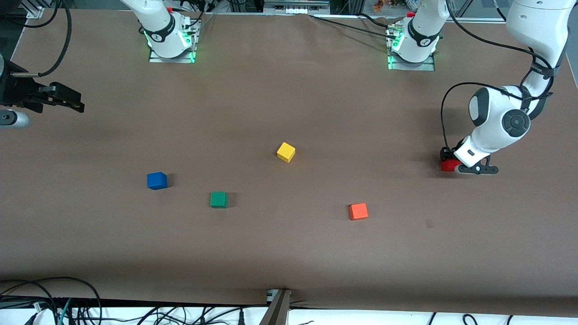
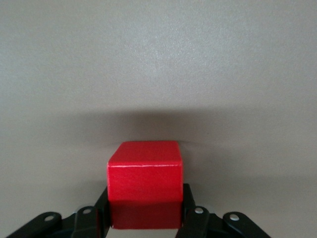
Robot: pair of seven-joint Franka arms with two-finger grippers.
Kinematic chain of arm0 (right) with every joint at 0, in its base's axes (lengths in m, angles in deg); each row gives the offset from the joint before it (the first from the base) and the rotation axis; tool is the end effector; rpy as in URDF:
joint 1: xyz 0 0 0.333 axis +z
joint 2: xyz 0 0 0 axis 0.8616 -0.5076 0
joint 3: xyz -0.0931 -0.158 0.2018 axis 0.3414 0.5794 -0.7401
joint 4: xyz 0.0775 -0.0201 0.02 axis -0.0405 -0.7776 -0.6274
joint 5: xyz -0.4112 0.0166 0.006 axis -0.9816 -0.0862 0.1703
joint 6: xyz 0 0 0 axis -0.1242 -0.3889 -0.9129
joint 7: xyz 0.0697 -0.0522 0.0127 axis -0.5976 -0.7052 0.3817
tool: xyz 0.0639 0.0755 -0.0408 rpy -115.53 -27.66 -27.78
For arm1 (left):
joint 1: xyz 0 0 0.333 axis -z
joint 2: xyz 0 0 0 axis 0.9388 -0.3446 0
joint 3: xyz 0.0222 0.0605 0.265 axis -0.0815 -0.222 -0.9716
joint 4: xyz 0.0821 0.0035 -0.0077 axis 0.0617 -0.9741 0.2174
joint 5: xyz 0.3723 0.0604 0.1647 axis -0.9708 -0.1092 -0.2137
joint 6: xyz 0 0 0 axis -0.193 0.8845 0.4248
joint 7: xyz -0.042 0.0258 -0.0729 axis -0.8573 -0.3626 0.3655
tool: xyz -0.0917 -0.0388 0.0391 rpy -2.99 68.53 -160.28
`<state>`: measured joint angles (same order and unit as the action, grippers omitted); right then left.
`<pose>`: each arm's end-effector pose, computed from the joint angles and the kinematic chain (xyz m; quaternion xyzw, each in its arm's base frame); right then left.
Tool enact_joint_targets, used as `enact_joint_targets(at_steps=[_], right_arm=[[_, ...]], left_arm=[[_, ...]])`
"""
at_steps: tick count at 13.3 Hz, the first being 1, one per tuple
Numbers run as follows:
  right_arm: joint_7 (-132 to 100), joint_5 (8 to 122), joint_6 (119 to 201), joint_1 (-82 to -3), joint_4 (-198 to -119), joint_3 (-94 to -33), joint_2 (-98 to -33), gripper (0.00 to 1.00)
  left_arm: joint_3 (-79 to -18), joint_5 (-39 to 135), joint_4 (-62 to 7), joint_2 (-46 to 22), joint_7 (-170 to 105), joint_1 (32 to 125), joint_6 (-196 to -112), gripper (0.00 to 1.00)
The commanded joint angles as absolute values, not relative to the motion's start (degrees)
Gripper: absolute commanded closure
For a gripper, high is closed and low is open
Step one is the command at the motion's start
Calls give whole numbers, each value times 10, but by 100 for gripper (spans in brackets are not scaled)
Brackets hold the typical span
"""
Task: Pass red block to right arm, stack on blue
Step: 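Close the left gripper on the red cube and lift it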
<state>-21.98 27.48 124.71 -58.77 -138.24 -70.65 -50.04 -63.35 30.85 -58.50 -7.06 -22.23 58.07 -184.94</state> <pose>0.5912 0.0226 0.5808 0.9982 0.0133 -0.0575 0.0071 0.5169 0.0709 0.1336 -0.9991 0.0171 0.0332 0.0205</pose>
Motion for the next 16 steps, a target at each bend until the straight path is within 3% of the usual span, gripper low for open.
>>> enact_joint_targets(at_steps=[1, 10, 16], right_arm=[[-215, 282, 1243, -591, -1370, -707, -504, 0], [-213, 283, 1245, -589, -1372, -709, -514, 0], [-213, 284, 1244, -588, -1375, -710, -523, 0]], left_arm=[[-629, 298, -583, -59, -211, 575, -1853, 82], [-623, 325, -541, -30, -18, 567, -1845, 84], [-623, 496, -483, -47, 147, 567, -1740, 80]])
